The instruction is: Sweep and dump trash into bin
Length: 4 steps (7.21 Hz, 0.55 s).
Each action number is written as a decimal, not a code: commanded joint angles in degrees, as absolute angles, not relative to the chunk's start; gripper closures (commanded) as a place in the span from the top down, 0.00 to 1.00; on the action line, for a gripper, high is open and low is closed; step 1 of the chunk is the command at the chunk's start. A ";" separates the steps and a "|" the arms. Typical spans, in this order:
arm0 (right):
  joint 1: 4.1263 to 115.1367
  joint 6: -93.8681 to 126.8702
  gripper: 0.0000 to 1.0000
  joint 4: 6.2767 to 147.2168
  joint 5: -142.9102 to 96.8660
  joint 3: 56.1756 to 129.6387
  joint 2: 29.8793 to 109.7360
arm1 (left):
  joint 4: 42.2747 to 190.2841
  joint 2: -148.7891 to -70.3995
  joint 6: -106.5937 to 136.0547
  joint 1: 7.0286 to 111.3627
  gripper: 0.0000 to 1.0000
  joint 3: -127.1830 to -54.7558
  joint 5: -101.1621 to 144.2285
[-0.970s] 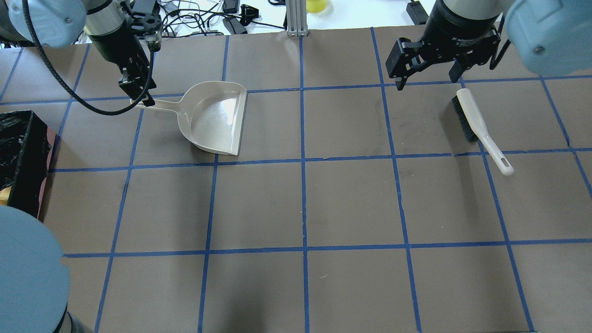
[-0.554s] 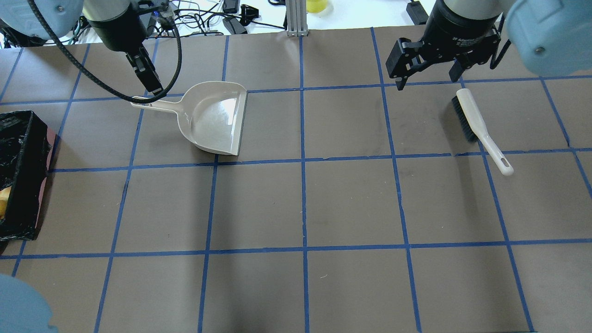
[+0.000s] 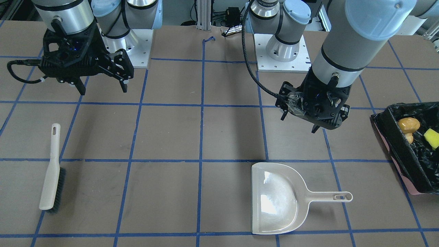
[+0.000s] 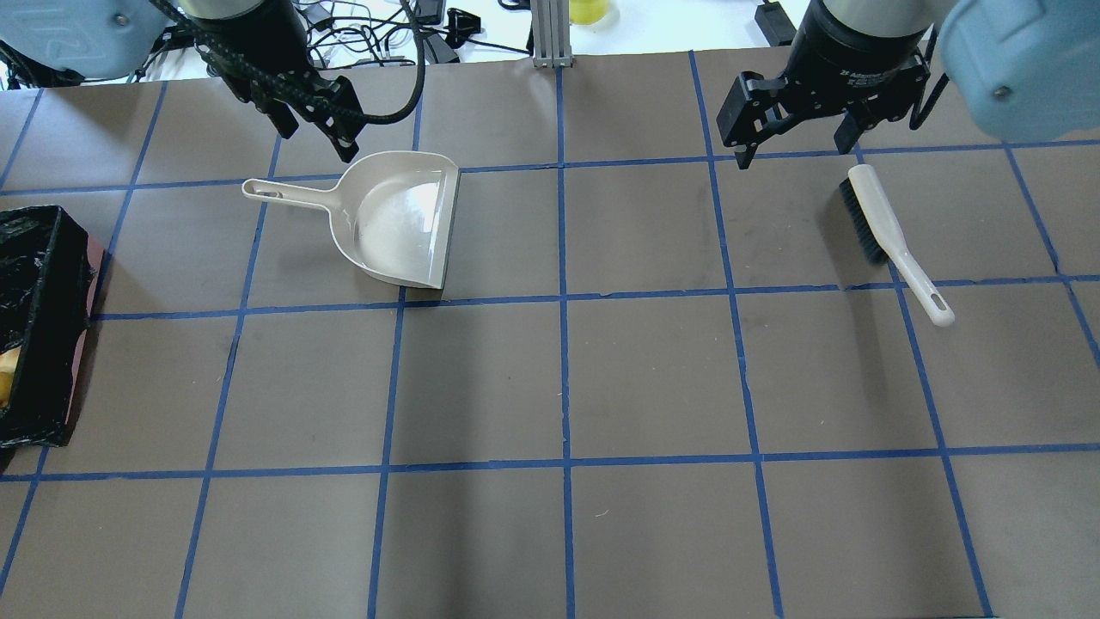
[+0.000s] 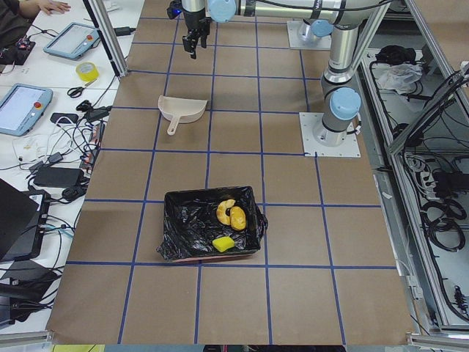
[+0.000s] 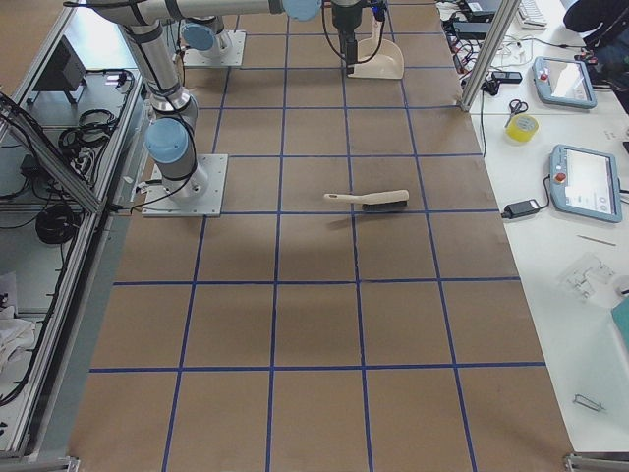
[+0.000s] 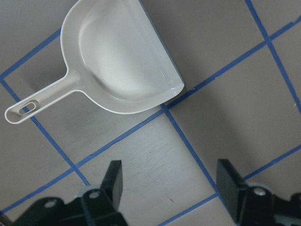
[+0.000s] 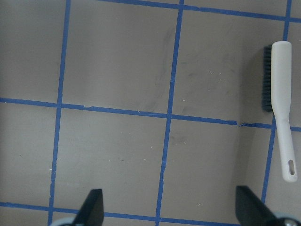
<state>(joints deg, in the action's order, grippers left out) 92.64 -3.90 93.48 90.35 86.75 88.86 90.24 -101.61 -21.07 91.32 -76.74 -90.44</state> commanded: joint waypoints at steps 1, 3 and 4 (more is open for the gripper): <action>92.64 -3.87 1.00 93.34 90.35 86.75 88.94 | 89.91 -99.76 -10.58 91.76 1.00 -76.90 -90.53; 92.64 -3.87 1.00 93.34 90.35 86.75 88.95 | 87.82 -100.28 -10.11 91.41 1.00 -76.82 -90.44; 92.64 -3.87 1.00 93.34 90.35 86.75 88.95 | 84.58 -100.46 -10.02 91.15 1.00 -77.16 -90.53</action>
